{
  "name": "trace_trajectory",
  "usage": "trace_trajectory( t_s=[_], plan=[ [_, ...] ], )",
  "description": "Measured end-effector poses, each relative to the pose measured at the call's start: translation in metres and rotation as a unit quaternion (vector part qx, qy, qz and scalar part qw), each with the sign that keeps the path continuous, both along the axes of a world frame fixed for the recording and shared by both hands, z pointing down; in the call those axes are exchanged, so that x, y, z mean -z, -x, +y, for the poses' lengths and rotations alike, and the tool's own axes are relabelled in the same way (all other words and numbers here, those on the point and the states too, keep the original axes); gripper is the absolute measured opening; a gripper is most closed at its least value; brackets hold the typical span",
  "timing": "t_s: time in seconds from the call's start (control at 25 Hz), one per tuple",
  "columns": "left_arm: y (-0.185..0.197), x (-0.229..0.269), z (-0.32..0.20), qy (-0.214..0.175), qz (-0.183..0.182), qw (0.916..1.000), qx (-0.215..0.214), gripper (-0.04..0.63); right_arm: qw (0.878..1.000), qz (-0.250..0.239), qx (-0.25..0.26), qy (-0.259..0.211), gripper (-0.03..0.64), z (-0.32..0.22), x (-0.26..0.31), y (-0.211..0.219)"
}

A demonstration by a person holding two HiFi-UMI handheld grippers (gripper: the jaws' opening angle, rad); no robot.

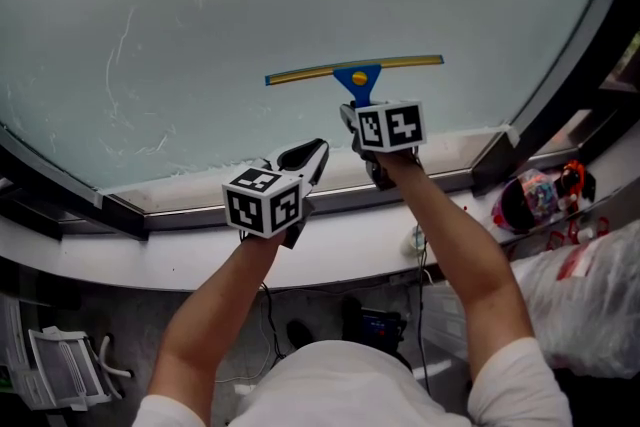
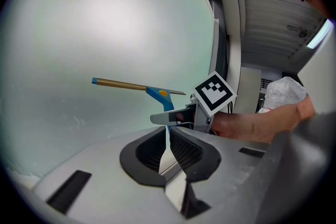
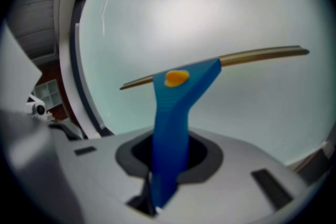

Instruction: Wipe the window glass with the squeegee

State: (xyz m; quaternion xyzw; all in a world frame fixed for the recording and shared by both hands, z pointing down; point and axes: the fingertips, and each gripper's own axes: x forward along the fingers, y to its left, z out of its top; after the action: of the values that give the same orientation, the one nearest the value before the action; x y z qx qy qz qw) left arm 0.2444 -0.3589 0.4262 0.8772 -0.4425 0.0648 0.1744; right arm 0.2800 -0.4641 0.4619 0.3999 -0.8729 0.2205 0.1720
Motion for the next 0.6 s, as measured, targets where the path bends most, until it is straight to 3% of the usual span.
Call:
trace_trajectory(
  t_s=[0.6],
  plan=[
    [-0.001, -0.045, 0.002, 0.041, -0.003, 0.9991, 0.005, 0.048, 1.0, -0.011, 0.006, 0.027, 0.095, 0.003, -0.046, 0.003]
  ],
)
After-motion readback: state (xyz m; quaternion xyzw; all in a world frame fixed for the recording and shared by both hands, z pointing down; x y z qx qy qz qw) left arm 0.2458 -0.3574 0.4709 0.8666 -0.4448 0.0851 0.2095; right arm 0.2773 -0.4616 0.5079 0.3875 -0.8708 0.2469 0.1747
